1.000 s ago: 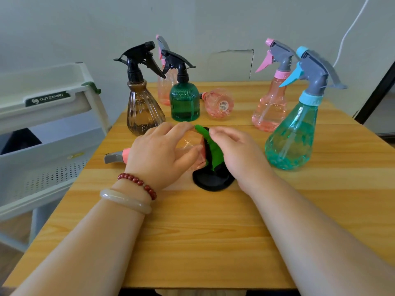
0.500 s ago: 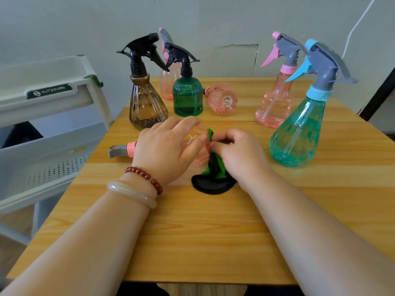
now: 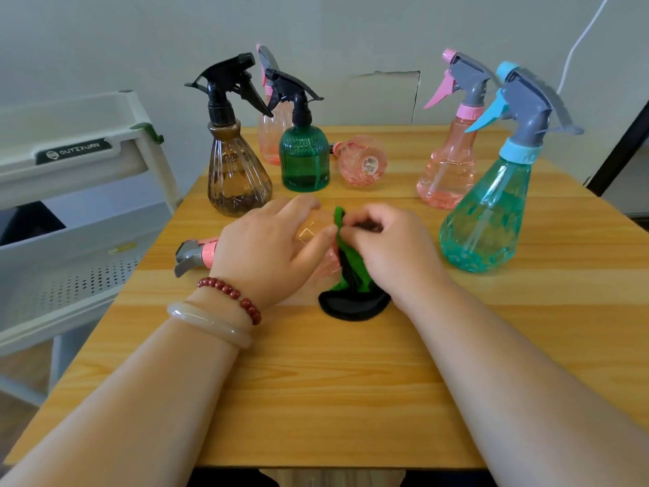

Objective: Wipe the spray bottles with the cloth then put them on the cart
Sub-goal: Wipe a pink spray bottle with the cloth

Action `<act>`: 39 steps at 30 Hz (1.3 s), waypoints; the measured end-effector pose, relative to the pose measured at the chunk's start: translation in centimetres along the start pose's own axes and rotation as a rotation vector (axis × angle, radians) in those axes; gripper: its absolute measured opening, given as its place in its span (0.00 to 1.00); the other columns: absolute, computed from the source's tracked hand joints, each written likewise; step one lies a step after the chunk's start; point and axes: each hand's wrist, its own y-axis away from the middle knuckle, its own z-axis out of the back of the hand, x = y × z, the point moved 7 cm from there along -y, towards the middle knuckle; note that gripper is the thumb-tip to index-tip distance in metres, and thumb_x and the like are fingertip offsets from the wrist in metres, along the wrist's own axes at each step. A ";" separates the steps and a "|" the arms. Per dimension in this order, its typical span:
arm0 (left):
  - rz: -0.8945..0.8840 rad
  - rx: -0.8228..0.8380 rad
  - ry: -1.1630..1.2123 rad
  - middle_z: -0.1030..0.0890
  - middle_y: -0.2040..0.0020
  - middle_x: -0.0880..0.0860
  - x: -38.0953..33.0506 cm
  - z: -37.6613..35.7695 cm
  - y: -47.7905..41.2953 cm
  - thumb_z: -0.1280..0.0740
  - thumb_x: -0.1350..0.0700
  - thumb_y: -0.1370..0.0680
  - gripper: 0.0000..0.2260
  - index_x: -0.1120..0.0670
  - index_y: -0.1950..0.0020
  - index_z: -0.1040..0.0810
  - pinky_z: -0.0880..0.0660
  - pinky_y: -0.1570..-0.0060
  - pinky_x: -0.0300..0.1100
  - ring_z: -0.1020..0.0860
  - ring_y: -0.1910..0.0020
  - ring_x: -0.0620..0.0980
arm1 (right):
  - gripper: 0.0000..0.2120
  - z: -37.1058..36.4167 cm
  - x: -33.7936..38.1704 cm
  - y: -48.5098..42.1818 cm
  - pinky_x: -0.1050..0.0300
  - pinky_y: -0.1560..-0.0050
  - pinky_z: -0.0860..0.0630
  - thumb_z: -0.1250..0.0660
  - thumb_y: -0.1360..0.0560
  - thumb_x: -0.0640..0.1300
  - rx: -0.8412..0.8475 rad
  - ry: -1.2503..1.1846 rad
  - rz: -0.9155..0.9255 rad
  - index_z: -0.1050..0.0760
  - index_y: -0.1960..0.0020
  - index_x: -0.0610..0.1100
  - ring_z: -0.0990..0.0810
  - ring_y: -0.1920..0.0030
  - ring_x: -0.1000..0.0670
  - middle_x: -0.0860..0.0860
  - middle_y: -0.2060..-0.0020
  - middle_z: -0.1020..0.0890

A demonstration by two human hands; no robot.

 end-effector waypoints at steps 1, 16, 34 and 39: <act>0.002 -0.011 0.010 0.21 0.50 0.47 0.0 0.0 0.1 0.53 0.34 0.24 0.29 0.48 0.34 0.26 0.30 0.64 0.42 0.23 0.57 0.49 | 0.08 0.3 0.6 0.0 0.69 0.61 0.28 0.30 0.24 0.43 -0.050 -0.073 0.055 0.23 0.58 0.56 0.22 0.61 0.63 0.61 0.63 0.20; 0.014 -0.029 0.076 0.20 0.47 0.47 -0.2 -0.2 0.0 0.53 0.37 0.23 0.28 0.48 0.36 0.24 0.31 0.64 0.41 0.21 0.56 0.50 | 0.03 0.2 -0.8 -0.2 0.63 0.65 0.28 0.31 0.24 0.45 0.036 0.115 -0.074 0.20 0.55 0.50 0.22 0.62 0.55 0.56 0.61 0.19; 0.009 -0.068 0.110 0.19 0.48 0.49 0.1 -0.1 0.2 0.51 0.39 0.22 0.26 0.50 0.36 0.23 0.36 0.66 0.38 0.23 0.57 0.49 | 0.30 -3.2 -1.1 2.2 0.60 0.30 0.43 0.51 0.21 0.68 0.288 -0.227 -0.282 0.37 0.24 0.56 0.35 0.26 0.53 0.57 0.27 0.33; 0.017 -0.062 0.145 0.18 0.47 0.50 0.2 -0.1 0.4 0.50 0.40 0.22 0.26 0.50 0.37 0.22 0.34 0.61 0.40 0.21 0.54 0.52 | 0.37 -4.7 -2.1 3.4 0.49 0.30 0.33 0.42 0.40 0.79 0.404 -0.420 -0.336 0.24 0.39 0.60 0.23 0.36 0.53 0.56 0.38 0.20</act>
